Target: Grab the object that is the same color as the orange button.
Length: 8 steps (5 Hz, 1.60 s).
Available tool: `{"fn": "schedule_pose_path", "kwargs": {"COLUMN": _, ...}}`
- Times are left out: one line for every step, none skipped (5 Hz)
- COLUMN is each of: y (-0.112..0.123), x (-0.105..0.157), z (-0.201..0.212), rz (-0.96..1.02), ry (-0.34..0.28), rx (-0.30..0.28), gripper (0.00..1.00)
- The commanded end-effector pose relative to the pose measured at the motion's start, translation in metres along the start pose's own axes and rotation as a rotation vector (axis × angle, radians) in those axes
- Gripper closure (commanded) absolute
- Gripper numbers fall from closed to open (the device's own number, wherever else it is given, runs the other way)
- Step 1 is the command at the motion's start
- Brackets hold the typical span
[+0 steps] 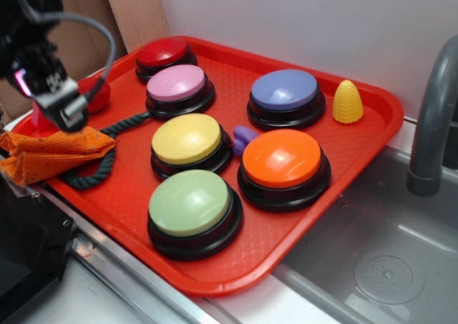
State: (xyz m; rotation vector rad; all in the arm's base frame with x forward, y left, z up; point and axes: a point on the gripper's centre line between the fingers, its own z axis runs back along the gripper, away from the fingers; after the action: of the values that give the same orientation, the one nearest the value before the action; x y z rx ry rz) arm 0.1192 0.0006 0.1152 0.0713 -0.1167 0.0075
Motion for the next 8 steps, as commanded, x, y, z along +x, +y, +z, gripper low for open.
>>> {"fn": "schedule_pose_path", "kwargs": {"y": 0.029, "x": -0.007, "z": -0.041, "rz": -0.049, "ry": -0.011, "rx": 0.076, "gripper": 0.00}}
{"fn": "schedule_pose_path", "kwargs": {"y": 0.057, "x": -0.012, "z": -0.046, "rz": -0.078, "ry": 0.015, "rx": 0.126, "gripper": 0.00}}
{"fn": "schedule_pose_path", "kwargs": {"y": 0.065, "x": -0.010, "z": -0.051, "rz": -0.077, "ry": 0.031, "rx": 0.155, "gripper": 0.00}}
{"fn": "schedule_pose_path", "kwargs": {"y": 0.070, "x": -0.009, "z": -0.069, "rz": -0.067, "ry": 0.083, "rx": 0.179, "gripper": 0.00}}
{"fn": "schedule_pose_path", "kwargs": {"y": 0.066, "x": -0.007, "z": -0.082, "rz": -0.081, "ry": 0.110, "rx": 0.172, "gripper": 0.00}}
{"fn": "schedule_pose_path", "kwargs": {"y": 0.067, "x": -0.008, "z": -0.083, "rz": -0.089, "ry": 0.105, "rx": 0.169, "gripper": 1.00}}
{"fn": "schedule_pose_path", "kwargs": {"y": 0.067, "x": -0.008, "z": -0.078, "rz": -0.063, "ry": 0.113, "rx": 0.157, "gripper": 1.00}}
{"fn": "schedule_pose_path", "kwargs": {"y": 0.061, "x": 0.000, "z": -0.063, "rz": -0.006, "ry": 0.104, "rx": 0.108, "gripper": 1.00}}
